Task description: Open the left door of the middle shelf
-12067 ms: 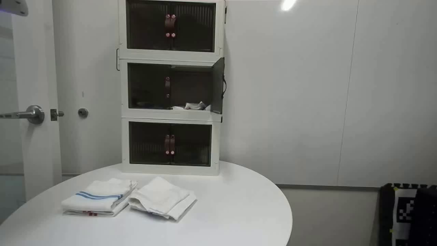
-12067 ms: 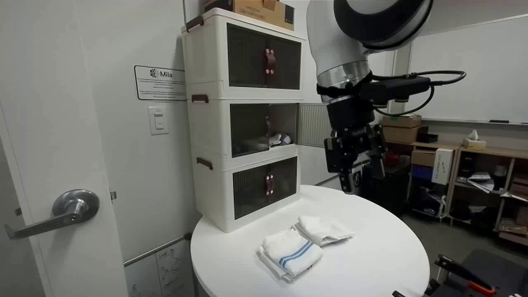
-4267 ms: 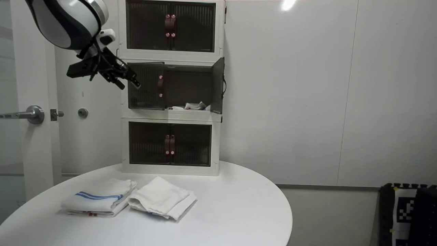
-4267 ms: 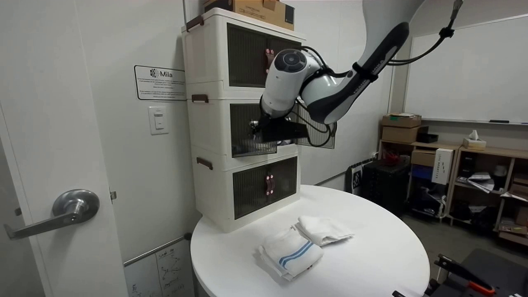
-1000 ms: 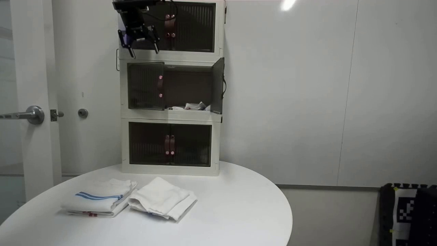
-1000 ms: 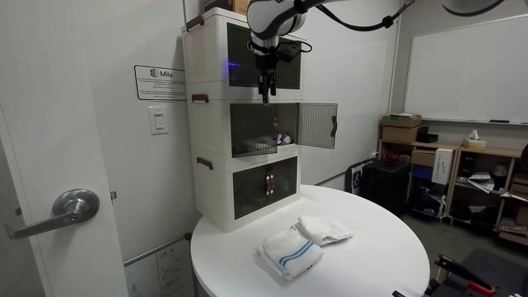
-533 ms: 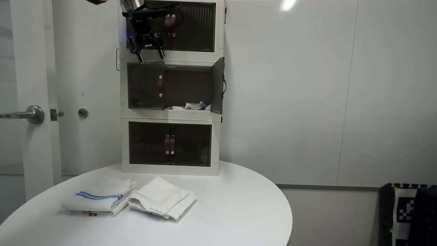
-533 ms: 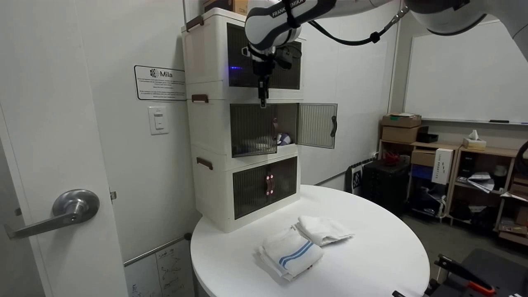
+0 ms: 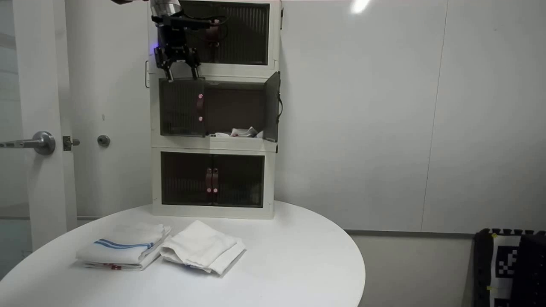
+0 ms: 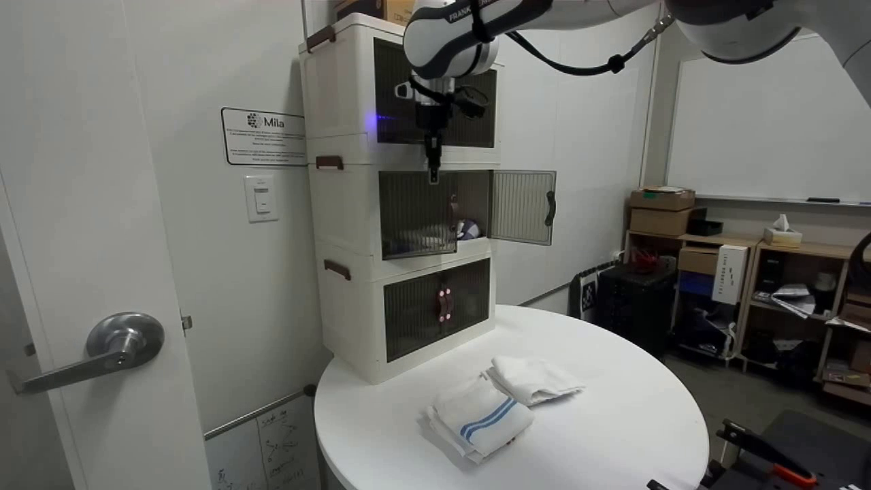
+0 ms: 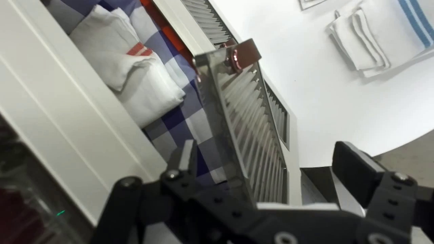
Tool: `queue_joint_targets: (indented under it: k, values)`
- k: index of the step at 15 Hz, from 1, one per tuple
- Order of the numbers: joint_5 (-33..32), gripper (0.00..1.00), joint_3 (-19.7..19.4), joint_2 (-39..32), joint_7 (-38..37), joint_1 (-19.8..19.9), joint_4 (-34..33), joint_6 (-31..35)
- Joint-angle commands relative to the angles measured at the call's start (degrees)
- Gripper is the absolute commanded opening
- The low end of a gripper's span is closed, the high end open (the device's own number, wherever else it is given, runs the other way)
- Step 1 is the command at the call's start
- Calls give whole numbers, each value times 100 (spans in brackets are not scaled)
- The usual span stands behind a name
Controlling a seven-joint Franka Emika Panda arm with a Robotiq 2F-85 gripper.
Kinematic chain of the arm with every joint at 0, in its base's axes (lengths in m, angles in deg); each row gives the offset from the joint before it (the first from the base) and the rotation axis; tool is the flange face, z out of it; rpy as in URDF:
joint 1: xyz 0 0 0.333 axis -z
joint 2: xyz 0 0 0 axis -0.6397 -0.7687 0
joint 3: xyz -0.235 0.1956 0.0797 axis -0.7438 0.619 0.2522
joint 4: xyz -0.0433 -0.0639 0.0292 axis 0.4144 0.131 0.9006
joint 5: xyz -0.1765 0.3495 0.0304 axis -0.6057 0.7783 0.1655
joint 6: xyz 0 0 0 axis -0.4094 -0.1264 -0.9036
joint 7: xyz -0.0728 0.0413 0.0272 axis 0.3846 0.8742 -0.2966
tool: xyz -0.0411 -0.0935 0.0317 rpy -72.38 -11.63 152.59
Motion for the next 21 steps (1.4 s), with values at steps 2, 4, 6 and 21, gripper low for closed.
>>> queue_joint_targets:
  k: [2, 4, 6, 21]
  values:
    - [201, 100, 181, -148, 544, 60, 14, -115]
    - [198, 100, 194, -161, 606, 69, 73, -127]
    - [214, 100, 203, -134, 588, 55, 126, -199]
    - [196, 100, 227, 460, -1879, -329, 768, -50]
